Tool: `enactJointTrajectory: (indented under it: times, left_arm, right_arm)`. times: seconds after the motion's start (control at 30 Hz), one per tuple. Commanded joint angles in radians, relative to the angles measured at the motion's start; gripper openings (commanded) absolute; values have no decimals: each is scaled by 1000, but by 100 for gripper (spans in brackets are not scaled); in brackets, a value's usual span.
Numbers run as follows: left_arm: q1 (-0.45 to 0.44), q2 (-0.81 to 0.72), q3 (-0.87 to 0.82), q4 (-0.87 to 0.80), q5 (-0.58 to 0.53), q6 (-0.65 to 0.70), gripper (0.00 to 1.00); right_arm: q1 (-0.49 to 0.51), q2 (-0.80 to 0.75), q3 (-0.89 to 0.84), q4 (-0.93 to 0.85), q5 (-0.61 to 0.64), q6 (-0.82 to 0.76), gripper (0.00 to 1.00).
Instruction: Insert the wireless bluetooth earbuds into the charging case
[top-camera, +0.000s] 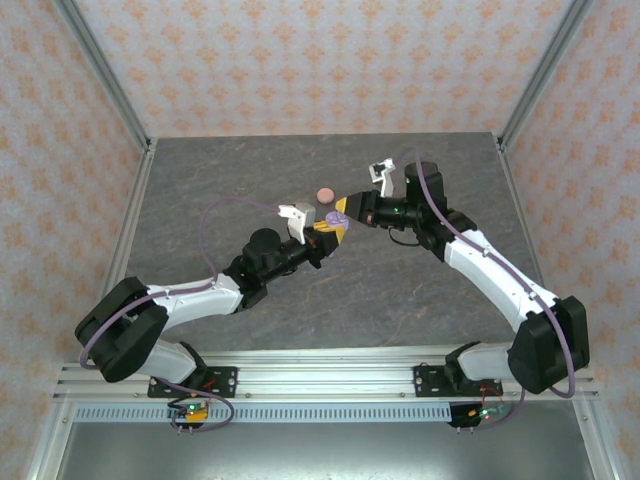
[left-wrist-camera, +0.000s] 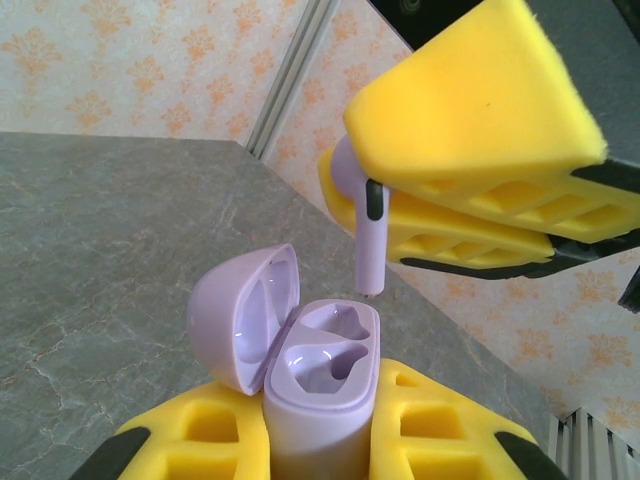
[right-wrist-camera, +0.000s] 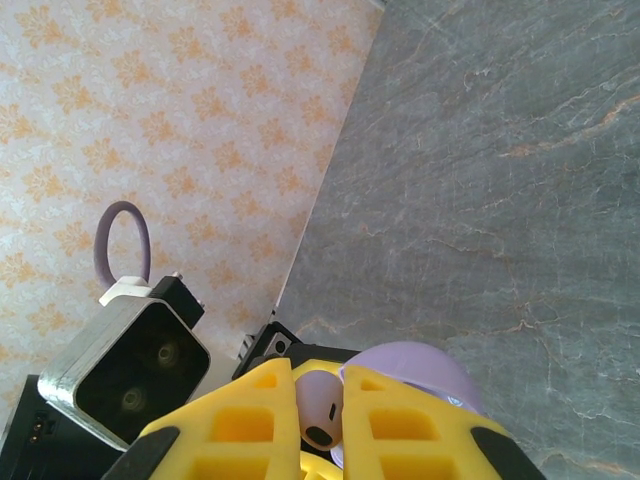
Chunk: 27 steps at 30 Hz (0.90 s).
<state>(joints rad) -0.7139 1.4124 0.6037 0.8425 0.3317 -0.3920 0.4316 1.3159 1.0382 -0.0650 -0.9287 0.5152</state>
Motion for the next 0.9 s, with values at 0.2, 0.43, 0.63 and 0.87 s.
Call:
enactJointTrajectory:
  times: [0.2,0.43,0.63,0.87]
  left_arm:
    - [-18,-34,29,47,-20,31,7]
    - [-18,-44,30,31,-42,38,6]
    - [-18,-50,28,24,-55,39,6]
    - [-18,-56,24,23,-71,40,7]
  right_arm:
    - [8,15,1,-21,-1,-28,13]
    - [8,10,-3,-34,0,-34,13]
    - [8,4,-13,-38,-1,-36,13]
    - [8,3,-21,-48,1,-38,13]
